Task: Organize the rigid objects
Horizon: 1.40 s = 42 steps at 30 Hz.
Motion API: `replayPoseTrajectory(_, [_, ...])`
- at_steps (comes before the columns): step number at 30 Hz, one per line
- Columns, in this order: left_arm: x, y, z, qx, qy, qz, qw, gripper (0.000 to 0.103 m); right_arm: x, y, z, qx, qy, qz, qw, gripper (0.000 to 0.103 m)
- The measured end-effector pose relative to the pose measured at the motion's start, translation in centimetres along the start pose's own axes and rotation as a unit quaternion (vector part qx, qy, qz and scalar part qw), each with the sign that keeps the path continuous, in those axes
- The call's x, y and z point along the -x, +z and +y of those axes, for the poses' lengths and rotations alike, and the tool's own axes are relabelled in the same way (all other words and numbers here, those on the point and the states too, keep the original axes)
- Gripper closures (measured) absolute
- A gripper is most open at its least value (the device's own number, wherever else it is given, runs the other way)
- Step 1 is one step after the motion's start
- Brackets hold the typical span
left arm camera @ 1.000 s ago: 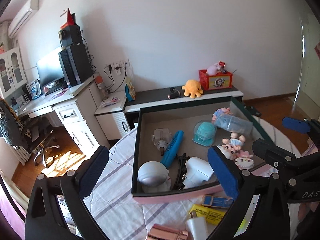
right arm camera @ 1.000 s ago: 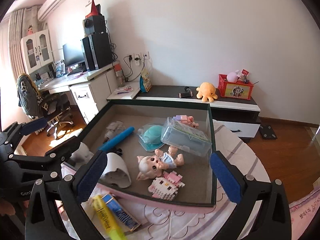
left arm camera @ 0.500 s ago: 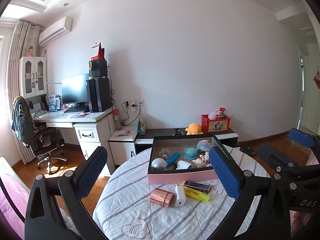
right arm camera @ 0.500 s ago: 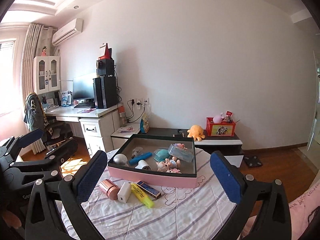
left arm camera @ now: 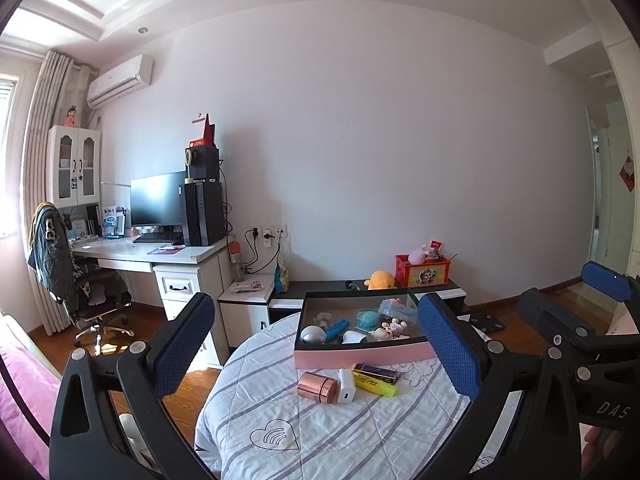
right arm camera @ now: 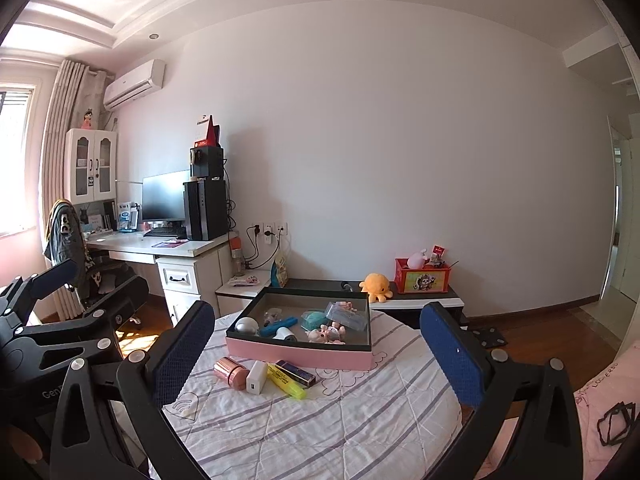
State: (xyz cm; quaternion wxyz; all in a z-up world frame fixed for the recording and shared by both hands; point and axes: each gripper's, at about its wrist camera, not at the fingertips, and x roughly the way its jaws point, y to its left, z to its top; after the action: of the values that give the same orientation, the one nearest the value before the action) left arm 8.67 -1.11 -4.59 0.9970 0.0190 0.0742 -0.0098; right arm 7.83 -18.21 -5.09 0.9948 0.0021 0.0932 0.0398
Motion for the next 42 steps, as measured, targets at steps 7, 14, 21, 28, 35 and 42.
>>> replayPoseTrajectory(7, [1.3,0.1,0.3,0.002,0.006,-0.008,0.9999,0.000,1.1,0.1,0.6,0.006,0.001,-0.008,1.000,0.000])
replayPoseTrajectory(14, [0.8,-0.2,0.3,0.001,0.007,-0.003,1.0000,0.000,0.4,-0.3,0.7,0.005,0.002,-0.002,1.000,0.000])
replayPoseTrajectory(21, [-0.9,-1.1,0.3,0.002,0.001,0.015,0.9999,0.000,-1.0,-1.1,0.5,0.003,0.001,0.014,1.000,0.000])
replayPoseTrajectory(28, [-4.6,-3.5,0.5,0.002,-0.002,0.059,0.9982,0.000,-4.7,-3.1,0.5,0.001,0.002,0.059,0.998,0.000])
replayPoseTrajectory(35, [-9.6,-7.3,0.8,-0.002,-0.001,0.127,0.9920,0.000,-9.9,-6.6,0.4,-0.001,0.014,0.123,0.992,0.000])
replayPoseTrajectory(42, [-15.1,-12.3,1.5,0.005,-0.011,0.213,0.9770,0.000,-15.8,-11.6,0.4,-0.004,0.028,0.205,0.978,0.000])
